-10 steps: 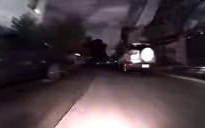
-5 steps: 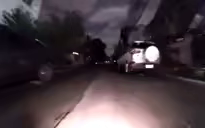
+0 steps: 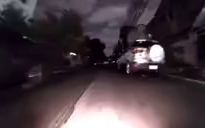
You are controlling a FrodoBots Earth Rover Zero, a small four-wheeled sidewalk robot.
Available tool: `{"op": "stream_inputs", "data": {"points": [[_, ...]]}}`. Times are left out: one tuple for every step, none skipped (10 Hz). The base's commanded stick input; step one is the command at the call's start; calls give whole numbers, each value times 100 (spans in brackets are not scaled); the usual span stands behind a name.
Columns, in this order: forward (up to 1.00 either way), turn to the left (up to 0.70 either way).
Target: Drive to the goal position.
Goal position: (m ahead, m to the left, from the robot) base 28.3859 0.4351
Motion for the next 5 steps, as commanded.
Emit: {"op": "stream_inputs", "data": {"points": [[100,0],[100,0],[100,0],[100,0],[100,0]]}}
